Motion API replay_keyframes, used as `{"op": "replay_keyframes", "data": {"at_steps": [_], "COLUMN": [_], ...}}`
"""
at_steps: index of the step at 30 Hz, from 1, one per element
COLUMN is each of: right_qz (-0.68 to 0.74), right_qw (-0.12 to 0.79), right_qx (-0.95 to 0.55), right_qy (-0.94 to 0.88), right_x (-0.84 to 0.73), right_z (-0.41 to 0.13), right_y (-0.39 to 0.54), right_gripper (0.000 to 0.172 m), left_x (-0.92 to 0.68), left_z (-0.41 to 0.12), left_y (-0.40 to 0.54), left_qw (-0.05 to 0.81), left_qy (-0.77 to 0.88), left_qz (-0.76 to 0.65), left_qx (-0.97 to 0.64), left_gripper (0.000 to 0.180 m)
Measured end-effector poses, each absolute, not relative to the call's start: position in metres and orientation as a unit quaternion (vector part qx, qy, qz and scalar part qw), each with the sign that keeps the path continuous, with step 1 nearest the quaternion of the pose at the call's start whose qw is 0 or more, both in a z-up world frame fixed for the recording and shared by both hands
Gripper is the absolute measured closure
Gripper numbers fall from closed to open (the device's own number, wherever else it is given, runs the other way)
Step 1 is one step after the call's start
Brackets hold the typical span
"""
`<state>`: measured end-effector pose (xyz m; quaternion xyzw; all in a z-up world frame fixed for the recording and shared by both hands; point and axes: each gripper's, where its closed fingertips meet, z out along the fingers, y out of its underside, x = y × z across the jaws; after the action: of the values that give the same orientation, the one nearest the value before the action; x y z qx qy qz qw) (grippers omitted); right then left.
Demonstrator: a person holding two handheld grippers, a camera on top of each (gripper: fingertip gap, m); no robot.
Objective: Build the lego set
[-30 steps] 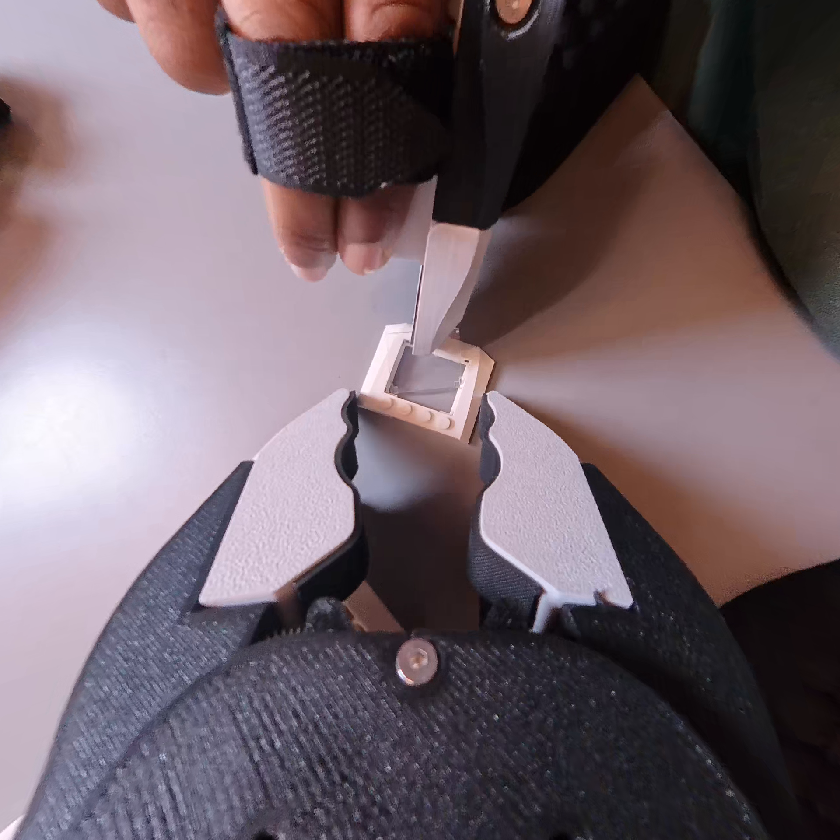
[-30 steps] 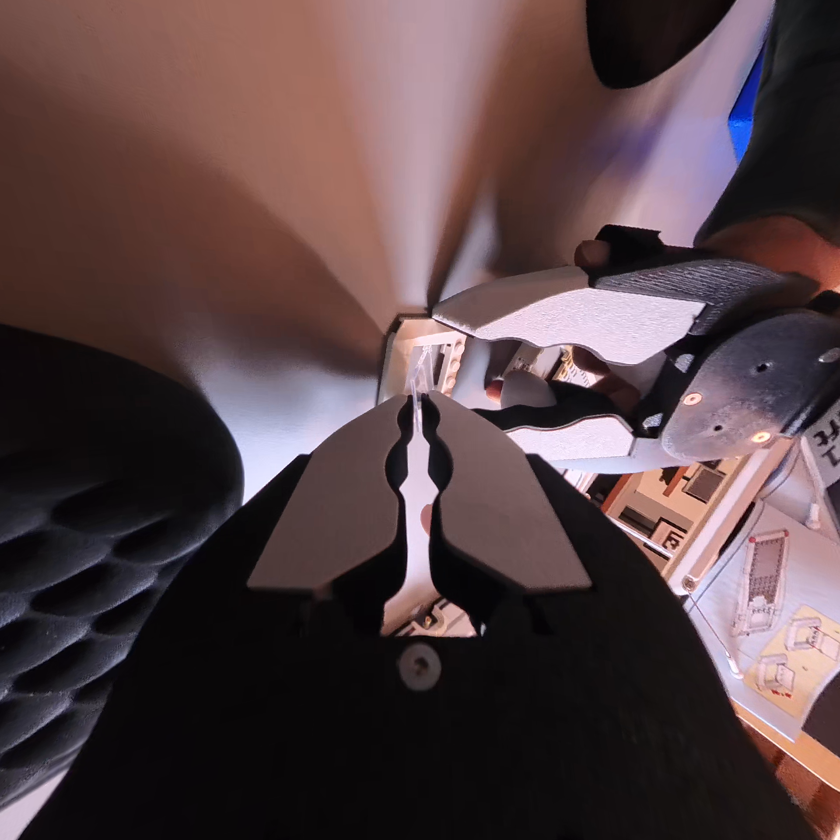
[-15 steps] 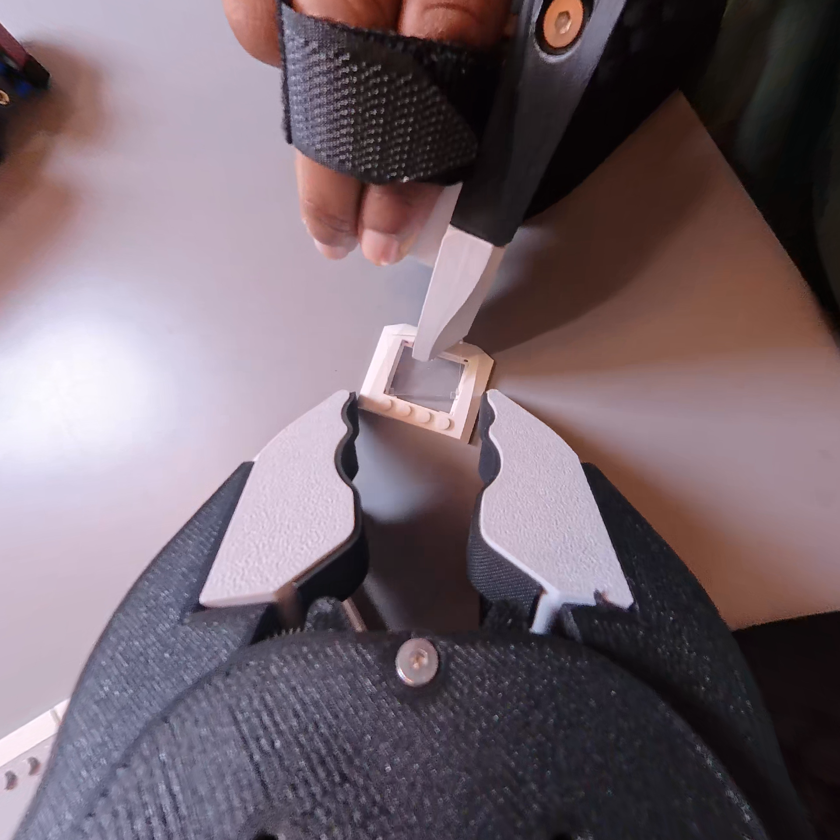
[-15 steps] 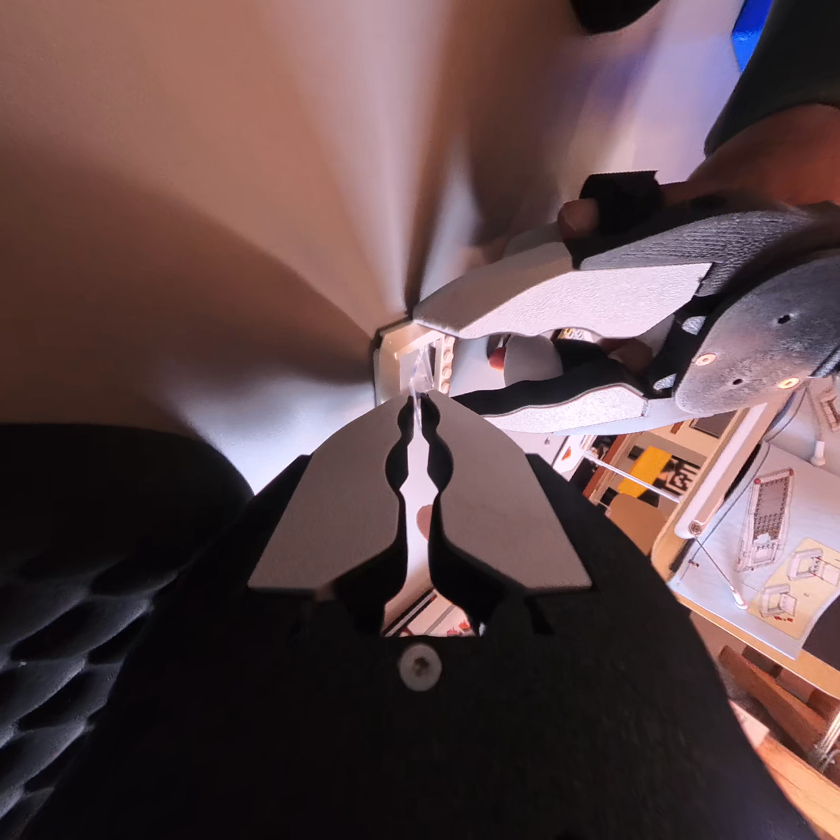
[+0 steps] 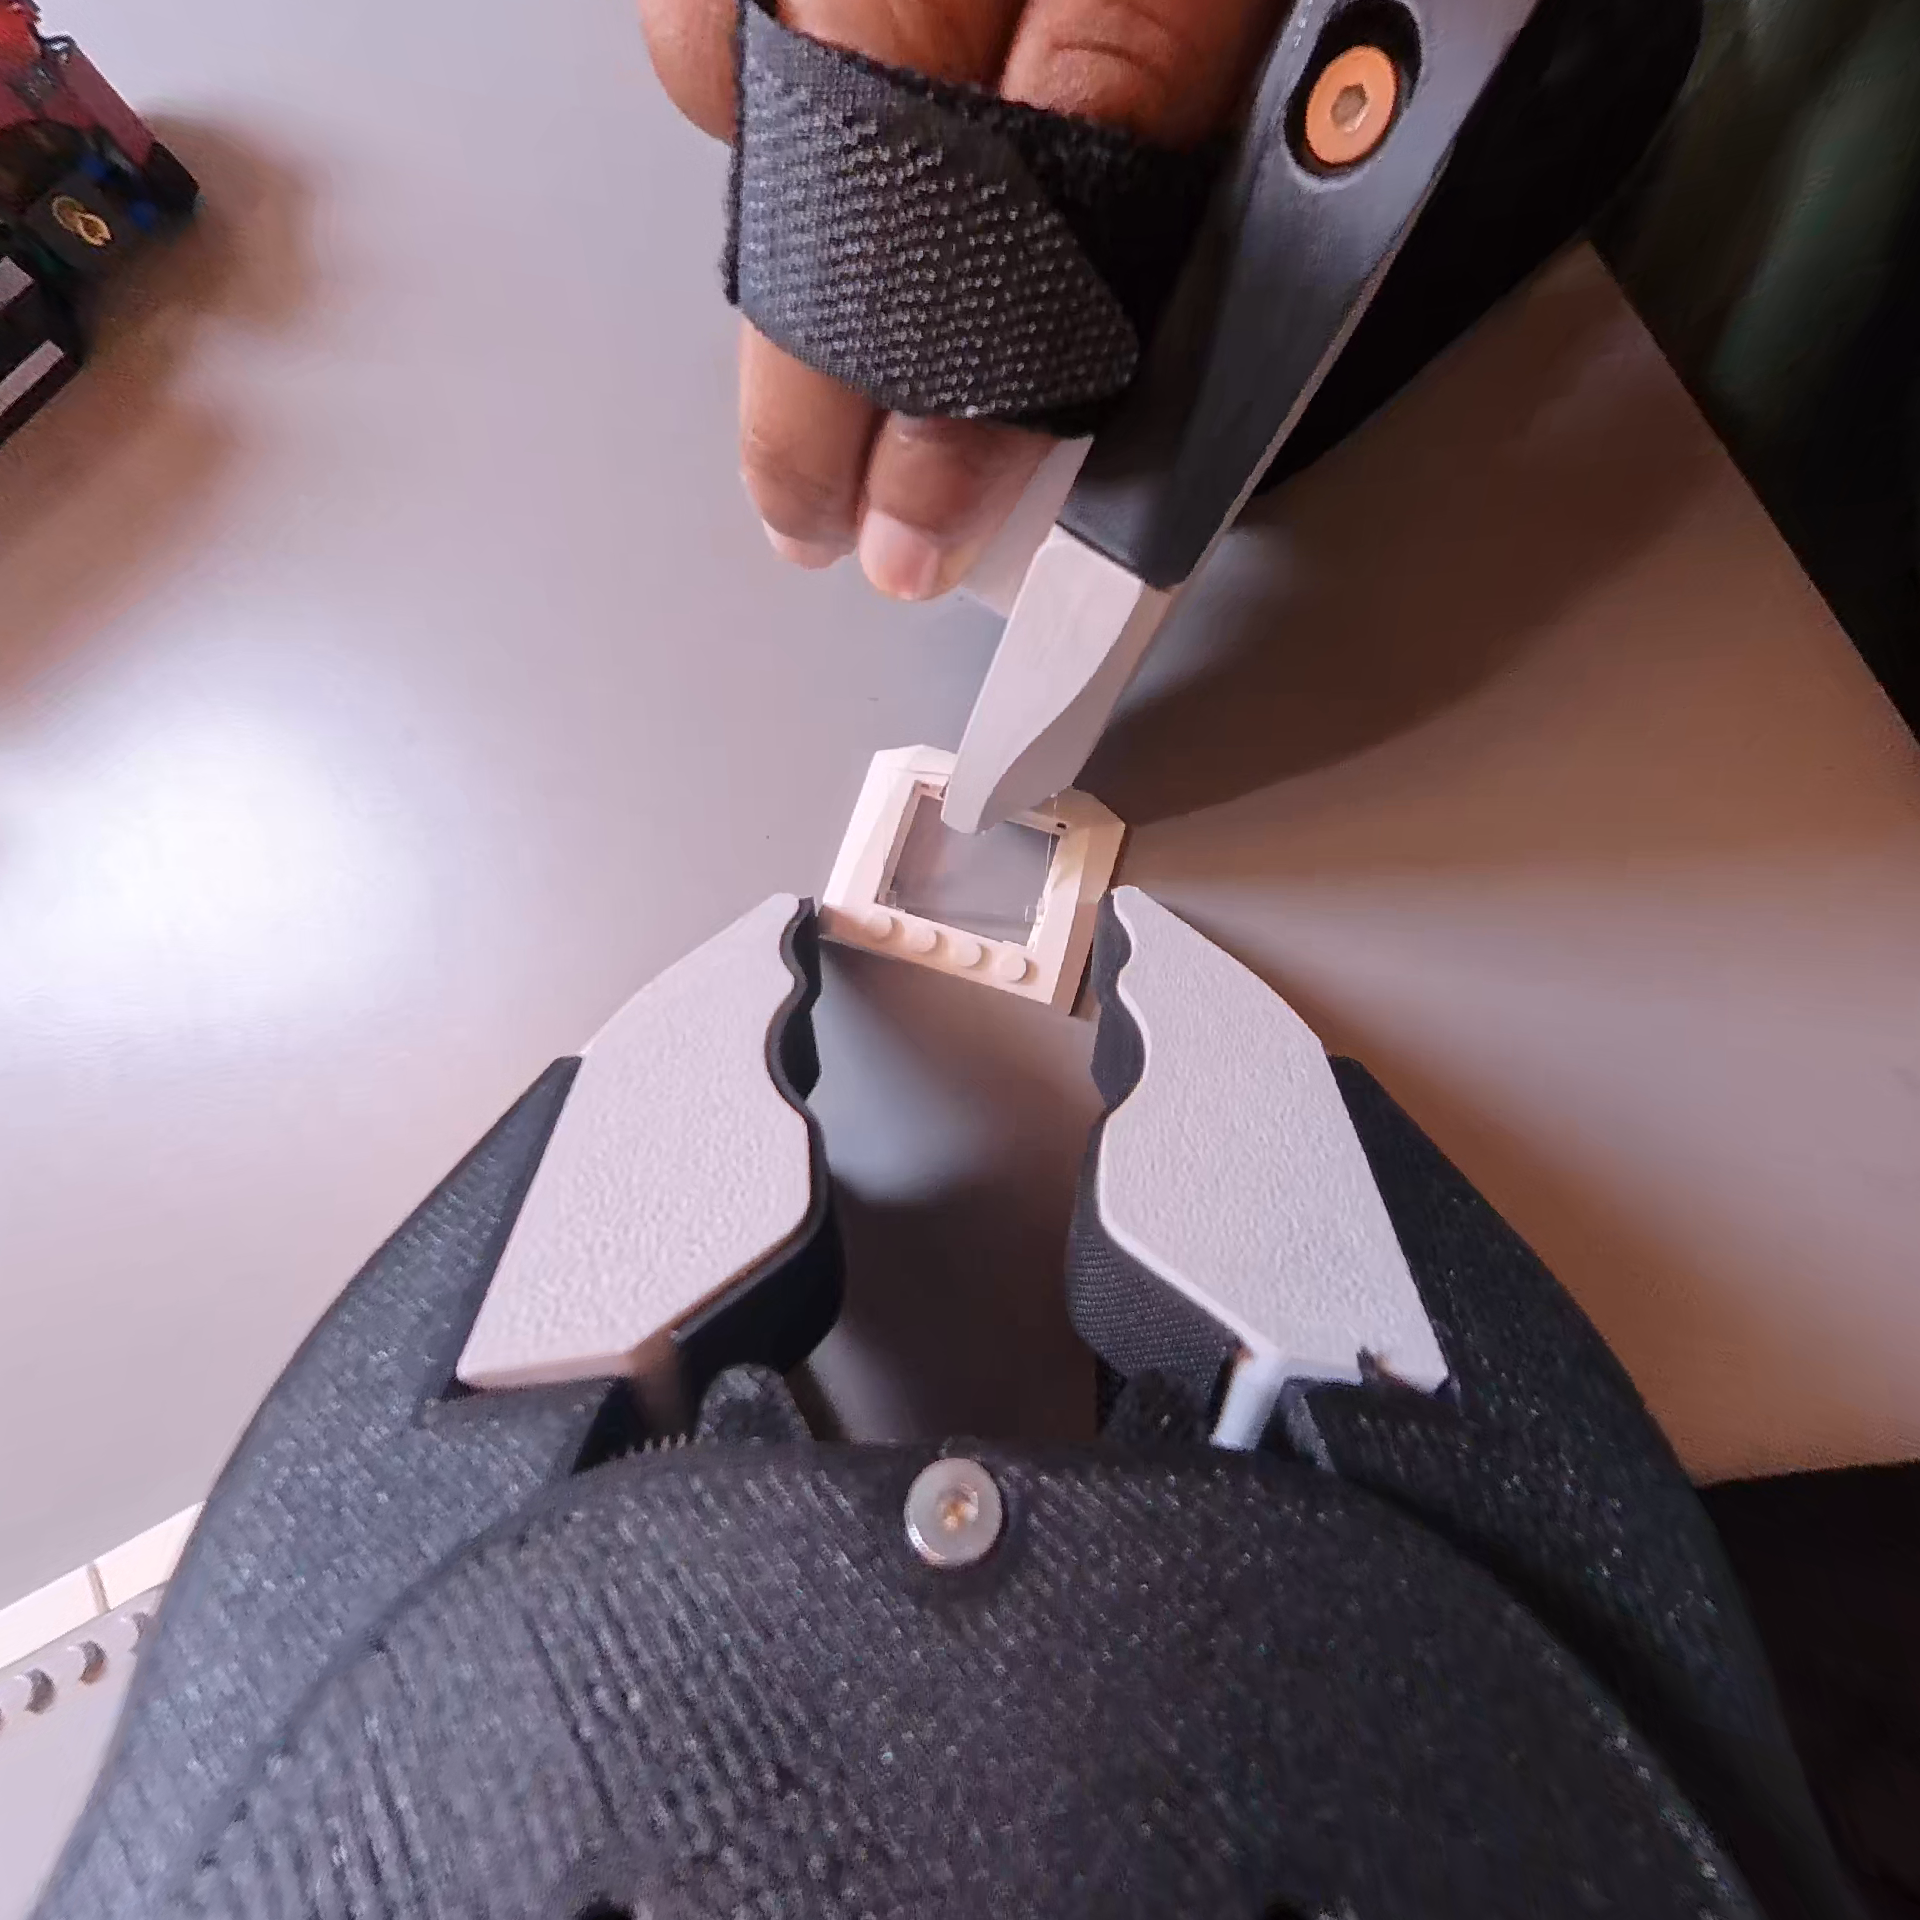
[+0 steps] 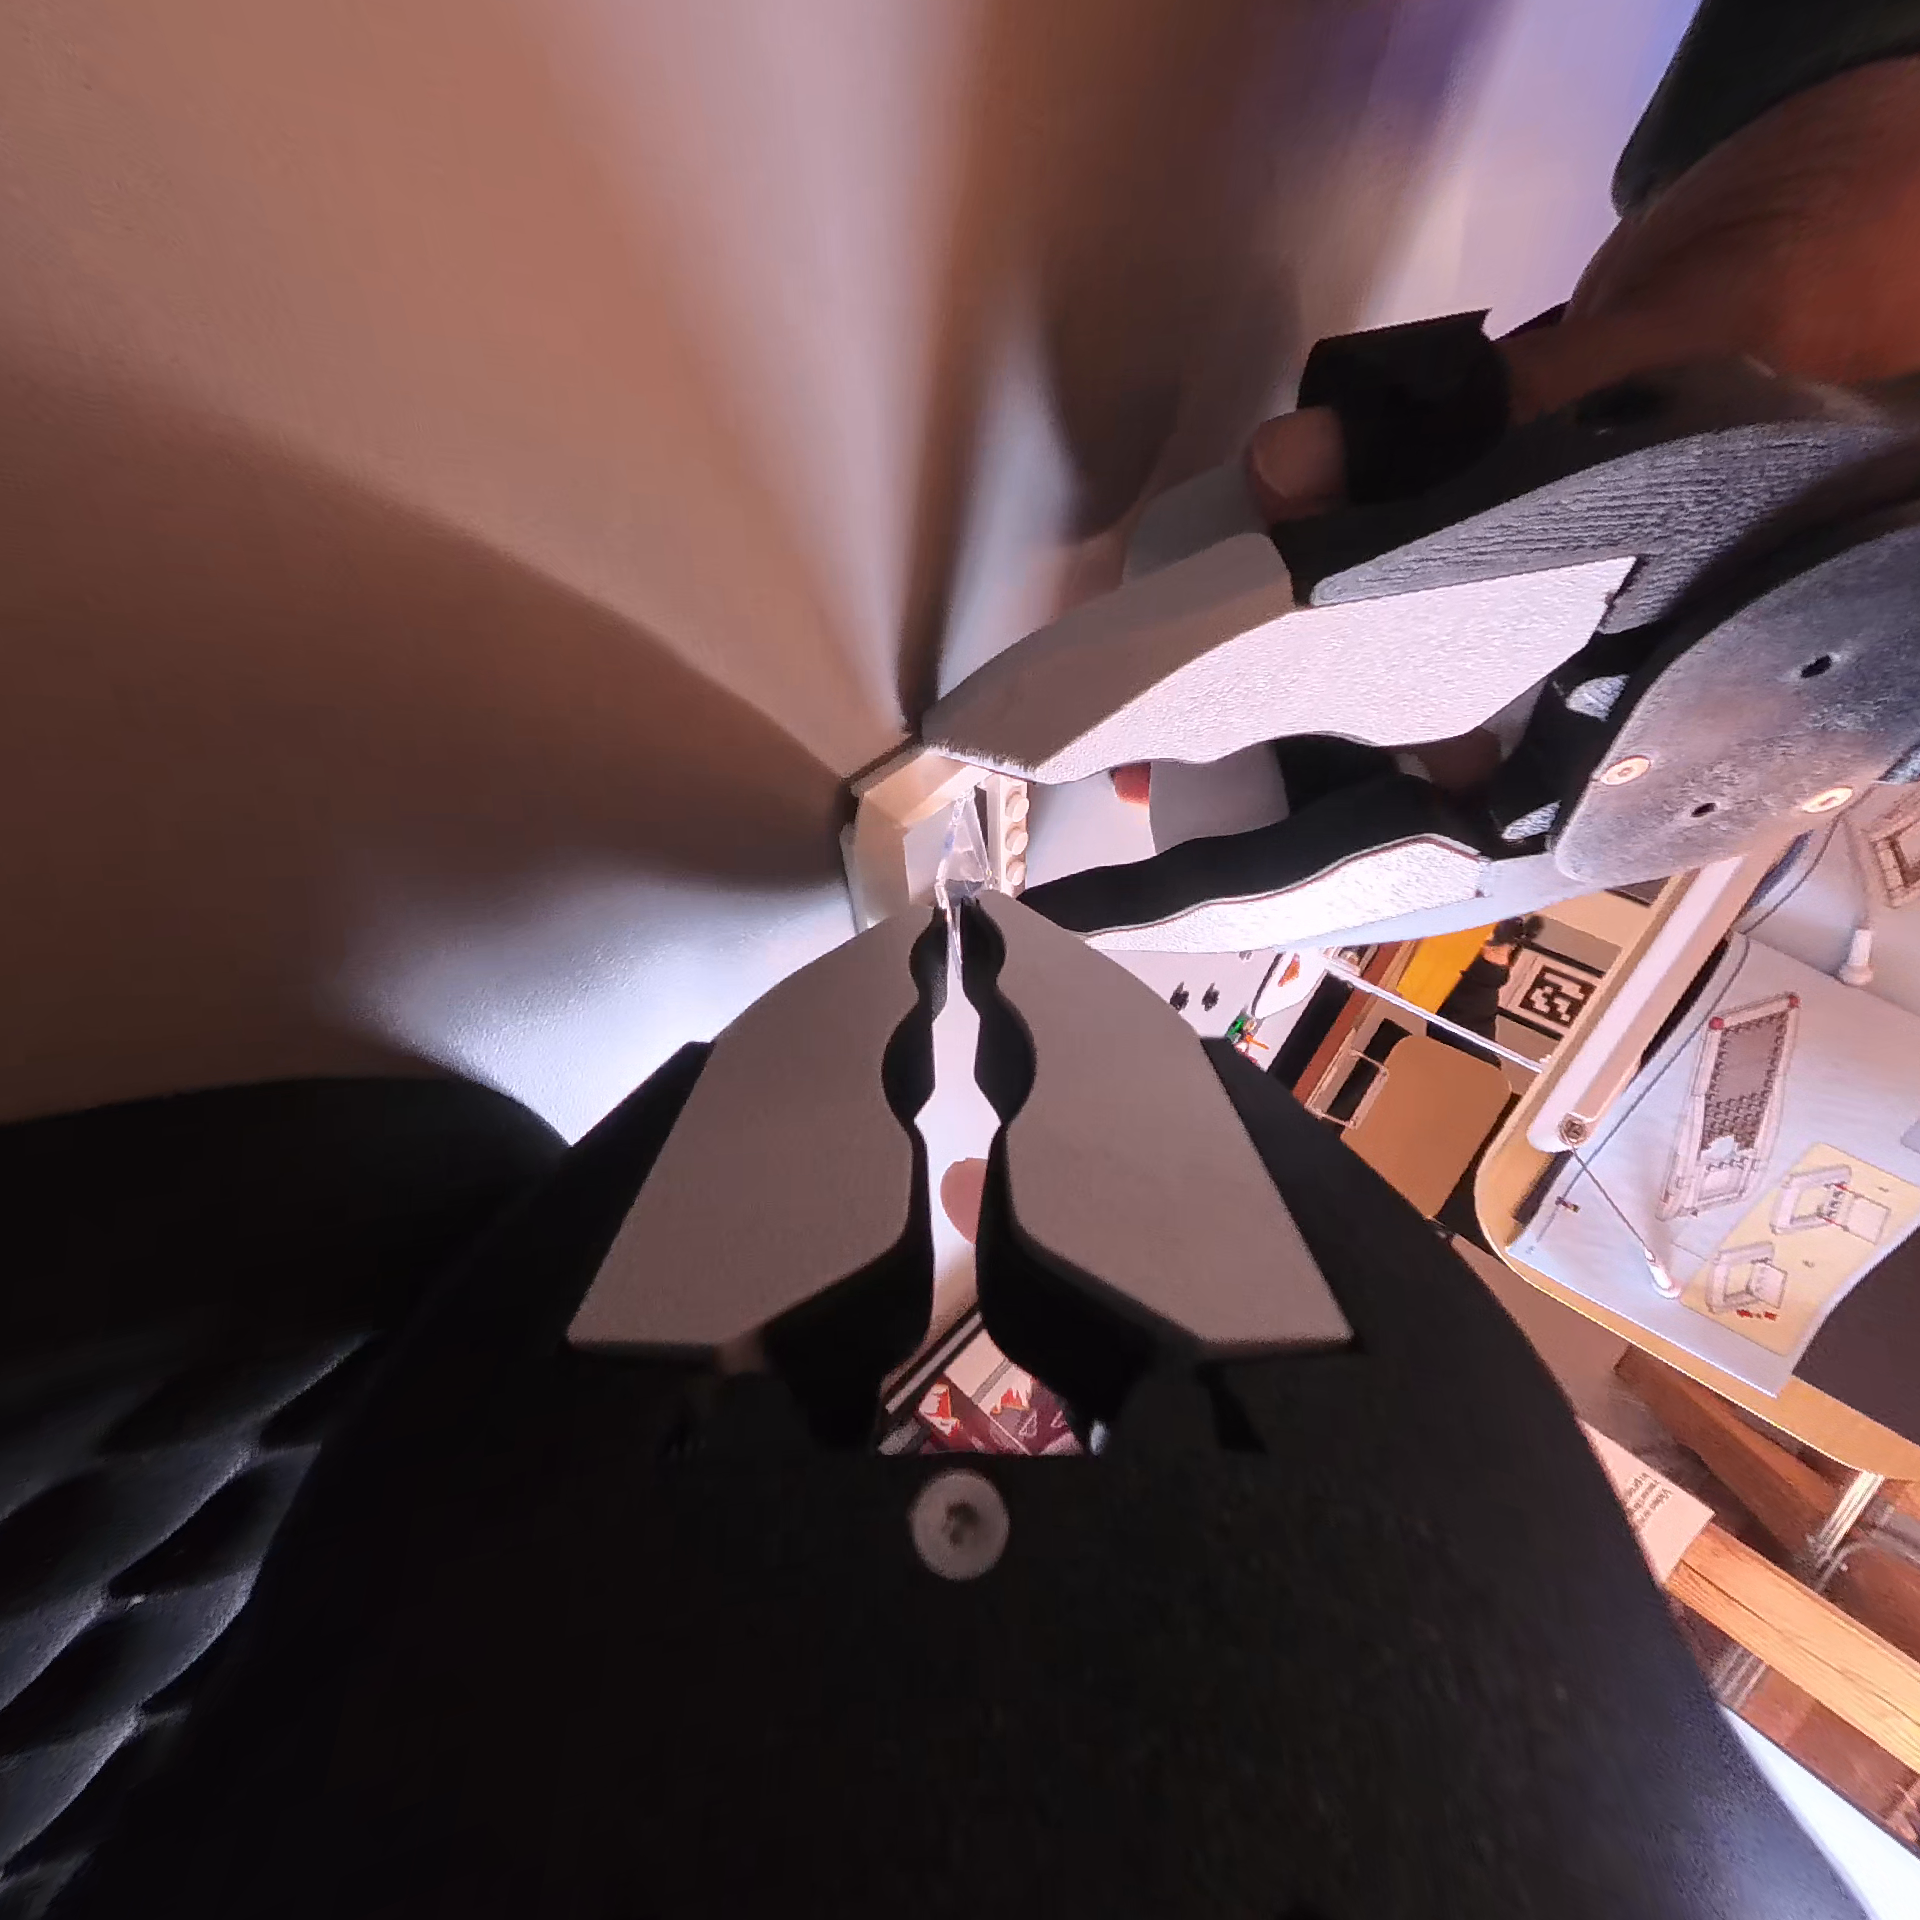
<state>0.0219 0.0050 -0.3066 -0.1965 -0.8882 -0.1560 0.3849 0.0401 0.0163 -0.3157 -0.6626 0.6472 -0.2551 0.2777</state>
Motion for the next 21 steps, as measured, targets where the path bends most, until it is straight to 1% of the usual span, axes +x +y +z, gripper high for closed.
{"op": "replay_keyframes", "data": {"at_steps": [1, 21], "right_qz": [-0.155, -0.176], "right_qw": [0.386, 0.393], "right_qx": [-0.199, -0.234], "right_qy": [-0.887, -0.872], "right_x": [0.0220, 0.0271], "right_z": [-0.3065, -0.3033], "right_y": [0.0050, 0.0085], "right_gripper": [0.170, 0.170], "left_x": [0.0400, 0.0410], "left_z": [-0.3157, -0.3147], "left_y": [0.0163, 0.0149], "left_qw": [0.279, 0.297], "left_qy": [0.647, 0.645], "left_qz": [-0.256, -0.258], "left_qx": [-0.662, -0.655], "left_gripper": [0.129, 0.131]}}
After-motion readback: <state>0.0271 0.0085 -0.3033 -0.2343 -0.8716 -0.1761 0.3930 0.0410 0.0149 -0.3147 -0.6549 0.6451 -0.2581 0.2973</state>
